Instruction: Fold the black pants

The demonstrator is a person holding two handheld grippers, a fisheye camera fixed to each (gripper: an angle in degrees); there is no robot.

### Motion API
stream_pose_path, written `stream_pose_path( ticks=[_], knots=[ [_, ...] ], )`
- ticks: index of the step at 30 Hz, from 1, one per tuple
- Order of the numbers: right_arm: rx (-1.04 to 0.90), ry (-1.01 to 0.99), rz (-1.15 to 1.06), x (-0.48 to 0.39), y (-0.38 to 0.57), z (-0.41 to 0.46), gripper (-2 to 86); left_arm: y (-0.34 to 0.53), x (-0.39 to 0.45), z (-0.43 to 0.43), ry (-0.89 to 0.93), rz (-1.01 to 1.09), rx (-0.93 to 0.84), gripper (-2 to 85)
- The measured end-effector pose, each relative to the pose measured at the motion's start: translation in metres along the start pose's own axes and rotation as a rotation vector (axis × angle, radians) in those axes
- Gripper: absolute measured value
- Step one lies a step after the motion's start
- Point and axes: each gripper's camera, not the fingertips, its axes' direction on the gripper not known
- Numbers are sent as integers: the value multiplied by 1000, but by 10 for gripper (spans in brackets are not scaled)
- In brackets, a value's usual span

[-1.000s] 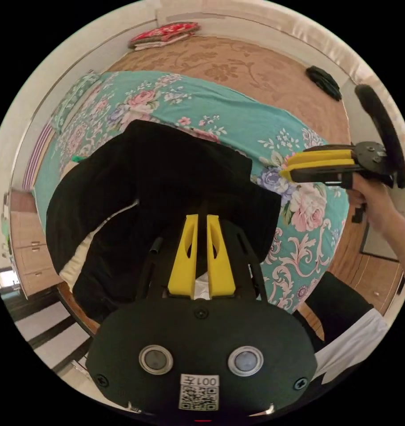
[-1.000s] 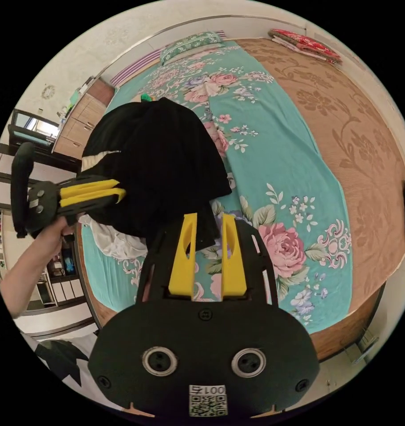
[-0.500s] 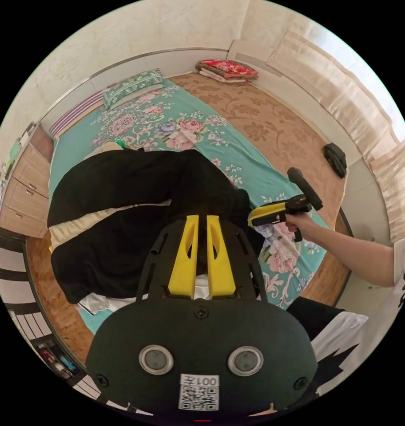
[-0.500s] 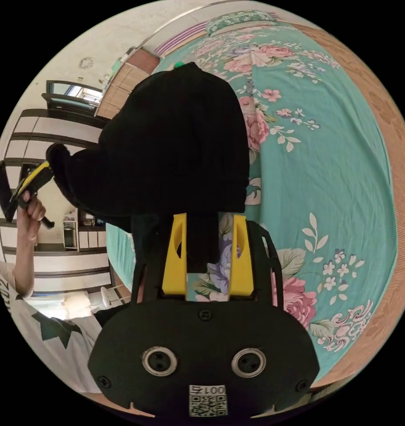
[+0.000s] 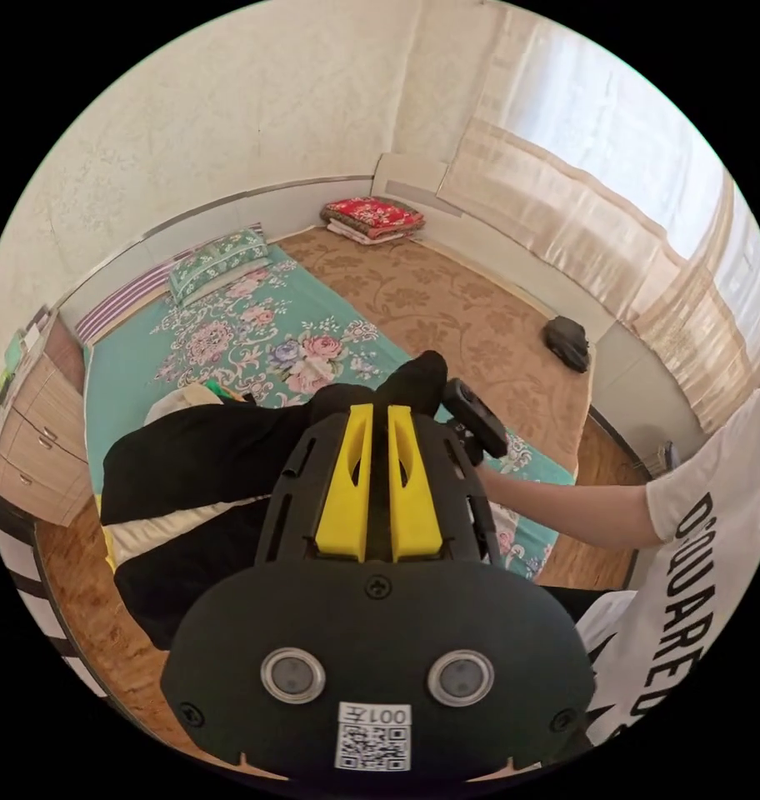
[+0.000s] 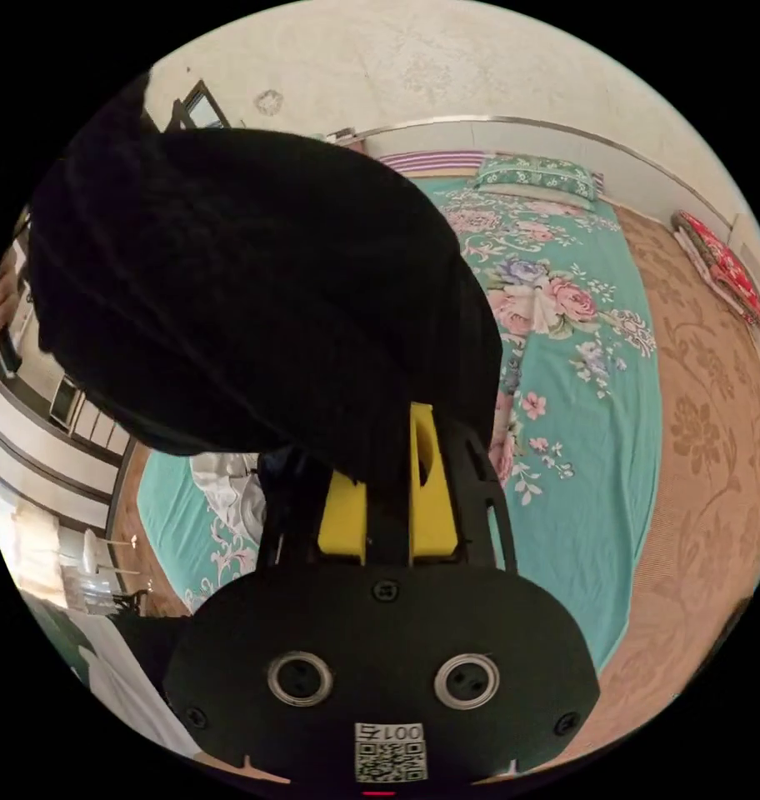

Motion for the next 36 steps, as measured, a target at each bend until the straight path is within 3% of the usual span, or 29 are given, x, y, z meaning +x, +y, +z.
stream_pose_path(
  ticks=[4, 6, 12, 16, 19, 22, 29, 33, 36],
  knots=[
    [182, -81, 113, -19, 36, -59, 71, 27, 34, -28, -6, -29, 41, -2],
    [364, -186, 153, -41, 65, -129, 63, 39, 53, -51, 38, -23, 95, -6],
    [629, -316, 24, -164, 110, -275, 58, 42, 174, -145, -135, 80, 281, 2],
    [792, -356, -77, -258, 145, -372, 59, 64, 265, -211, -177, 70, 514, 27],
    [841, -279, -189, -346, 181, -448, 63, 106, 345, -244, -266, 85, 717, 44],
    [848, -107, -293, -431, 221, -507, 64, 140, 415, -267, -270, 83, 781, 88],
    [852, 127, -324, -558, 337, -570, 63, 182, 531, -276, 90, 134, 731, 127],
    [917, 218, -299, -604, 426, -592, 63, 200, 606, -263, 43, 232, 766, 109],
    [940, 375, -278, -639, 487, -609, 63, 206, 660, -246, 242, 350, 726, 77]
  ],
)
